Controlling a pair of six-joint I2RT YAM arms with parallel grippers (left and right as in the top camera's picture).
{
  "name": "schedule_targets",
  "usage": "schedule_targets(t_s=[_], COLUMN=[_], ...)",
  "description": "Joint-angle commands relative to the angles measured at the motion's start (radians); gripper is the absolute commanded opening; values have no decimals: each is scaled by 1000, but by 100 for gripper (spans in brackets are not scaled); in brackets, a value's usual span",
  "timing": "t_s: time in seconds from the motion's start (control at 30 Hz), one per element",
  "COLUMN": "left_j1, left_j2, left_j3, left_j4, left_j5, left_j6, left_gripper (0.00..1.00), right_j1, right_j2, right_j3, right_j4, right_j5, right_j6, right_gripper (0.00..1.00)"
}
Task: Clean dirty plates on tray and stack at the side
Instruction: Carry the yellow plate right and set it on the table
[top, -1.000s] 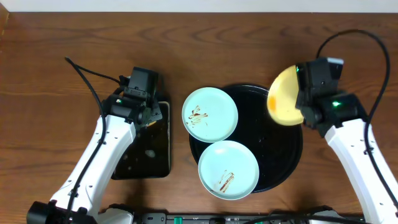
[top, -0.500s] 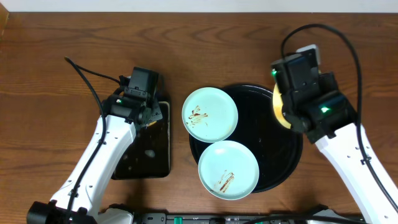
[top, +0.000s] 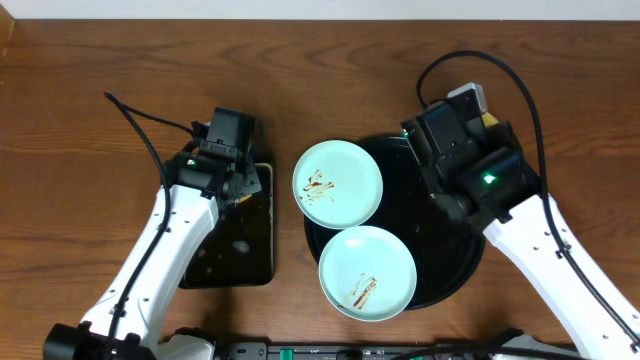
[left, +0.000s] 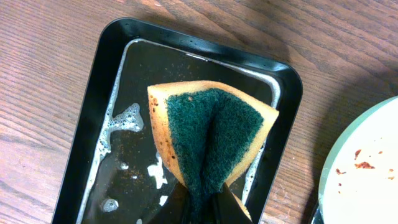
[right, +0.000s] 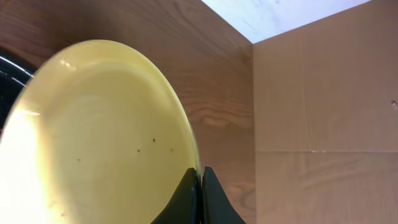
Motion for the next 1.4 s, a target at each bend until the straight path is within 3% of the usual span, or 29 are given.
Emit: schedule_targets(t_s=[0.0, 0.13, 0.27, 0.6, 0.93, 1.37], left_j1=[4, 4, 4, 4, 4, 4], left_j2=[-9, -9, -9, -9, -9, -9], left_j3=[-8, -8, -8, -8, -8, -8], left_j4=[4, 4, 2, -4, -16, -26], left_j5=[-20, -20, -20, -20, -20, -20], left_j6=[-6, -5, -5, -5, -1, 6], left_gripper=[7, 8, 7, 7, 8, 7], right_j1=[22, 21, -36, -416, -769, -982], right_j2=[8, 9, 10, 49, 129, 382], right_j3=[16, 16, 15, 15, 15, 14], right_j4=[-3, -3, 1, 9, 90, 161], right_j5=[48, 42, -86, -334, -425, -467], right_j6=[32, 81, 190, 325, 355, 376], right_gripper=[2, 1, 1, 1, 1, 1])
